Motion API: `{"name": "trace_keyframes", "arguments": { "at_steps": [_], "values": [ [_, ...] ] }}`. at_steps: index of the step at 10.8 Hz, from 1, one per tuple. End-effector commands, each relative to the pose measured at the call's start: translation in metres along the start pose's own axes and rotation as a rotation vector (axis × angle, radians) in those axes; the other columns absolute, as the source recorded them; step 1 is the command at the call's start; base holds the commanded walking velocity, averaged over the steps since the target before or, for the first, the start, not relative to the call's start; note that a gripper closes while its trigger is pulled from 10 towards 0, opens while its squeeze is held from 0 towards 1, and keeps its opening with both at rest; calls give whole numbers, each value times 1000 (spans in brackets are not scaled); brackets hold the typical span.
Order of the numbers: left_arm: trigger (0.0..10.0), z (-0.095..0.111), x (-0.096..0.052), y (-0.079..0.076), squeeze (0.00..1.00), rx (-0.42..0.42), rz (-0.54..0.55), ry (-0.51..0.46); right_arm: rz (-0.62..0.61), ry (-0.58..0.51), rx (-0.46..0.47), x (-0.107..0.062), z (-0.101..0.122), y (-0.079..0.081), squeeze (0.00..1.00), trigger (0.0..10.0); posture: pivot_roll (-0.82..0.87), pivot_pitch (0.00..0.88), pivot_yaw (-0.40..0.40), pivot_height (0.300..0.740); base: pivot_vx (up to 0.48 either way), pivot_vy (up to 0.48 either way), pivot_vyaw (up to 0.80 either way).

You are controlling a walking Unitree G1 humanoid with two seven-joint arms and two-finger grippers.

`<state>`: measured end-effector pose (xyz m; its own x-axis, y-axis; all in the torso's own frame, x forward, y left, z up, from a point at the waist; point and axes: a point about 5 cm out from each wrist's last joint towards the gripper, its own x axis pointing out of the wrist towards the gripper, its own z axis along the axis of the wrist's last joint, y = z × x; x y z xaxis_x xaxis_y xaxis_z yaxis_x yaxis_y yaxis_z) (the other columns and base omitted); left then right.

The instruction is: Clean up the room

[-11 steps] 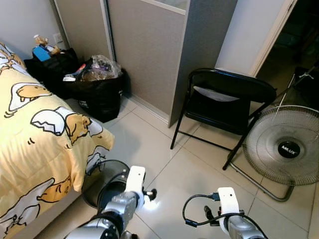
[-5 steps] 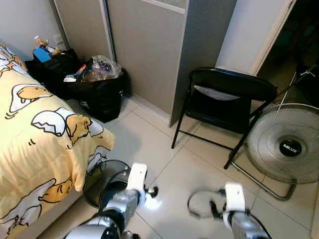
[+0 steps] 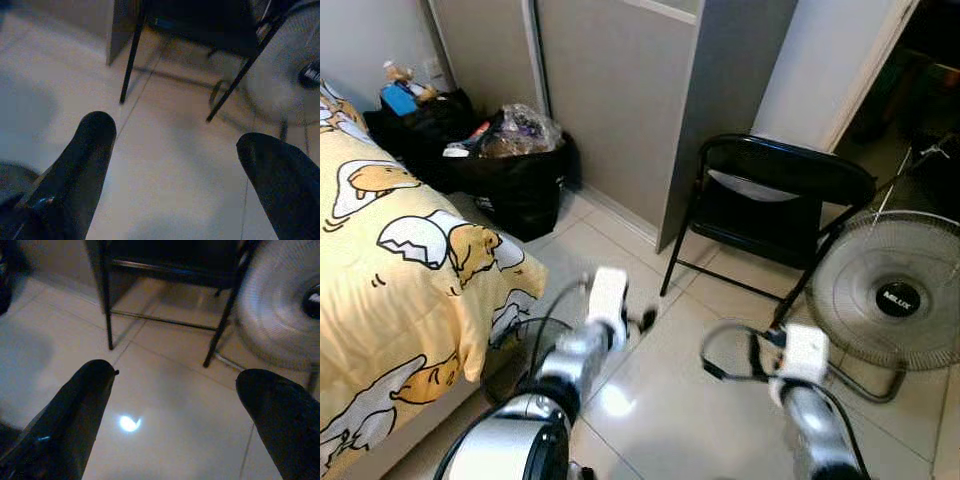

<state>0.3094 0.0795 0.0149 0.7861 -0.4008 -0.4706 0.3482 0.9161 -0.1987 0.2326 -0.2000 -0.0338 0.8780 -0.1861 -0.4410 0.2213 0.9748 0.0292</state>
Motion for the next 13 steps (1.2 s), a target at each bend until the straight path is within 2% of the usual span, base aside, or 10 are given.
{"name": "trace_keyframes", "arguments": {
  "at_steps": [1,3,4,5,6,8,9,11,13],
  "values": [
    [10000,16,1,-1,0,13,-33,-82,-49,-124,34,-1,19,-12,0,10000,-196,0,-13,725,0,0,0],
    [10000,30,-3,0,0,15,-75,-190,-73,-225,1,-12,32,-20,0,10000,-256,0,33,725,0,0,0],
    [10000,40,-7,-6,0,-20,-133,-269,-57,-288,-38,-21,42,-17,0,10000,-297,0,67,725,0,0,0],
    [10000,46,-10,-13,0,3,-168,-314,-94,-344,-22,-35,50,-25,0,10000,-307,0,69,725,0,0,0],
    [10000,48,-13,-15,0,12,-176,-335,-99,-364,-37,-51,52,-28,0,10000,-321,0,66,725,0,0,0],
    [10000,52,-20,-10,0,78,-126,-371,-123,-380,-28,-73,54,-33,0,10000,-343,0,88,725,0,0,0],
    [10000,56,-27,-11,0,89,-162,-390,-176,-425,-28,-87,64,-40,0,10000,-351,0,112,725,0,0,0],
    [10000,60,-35,-8,0,75,-178,-433,-192,-456,-44,-95,75,-40,0,10000,-354,0,123,725,0,0,0],
    [10000,63,-40,1,0,56,-115,-465,-163,-429,-43,-90,76,-33,0,10000,-347,0,120,725,0,0,0]
  ]
}}
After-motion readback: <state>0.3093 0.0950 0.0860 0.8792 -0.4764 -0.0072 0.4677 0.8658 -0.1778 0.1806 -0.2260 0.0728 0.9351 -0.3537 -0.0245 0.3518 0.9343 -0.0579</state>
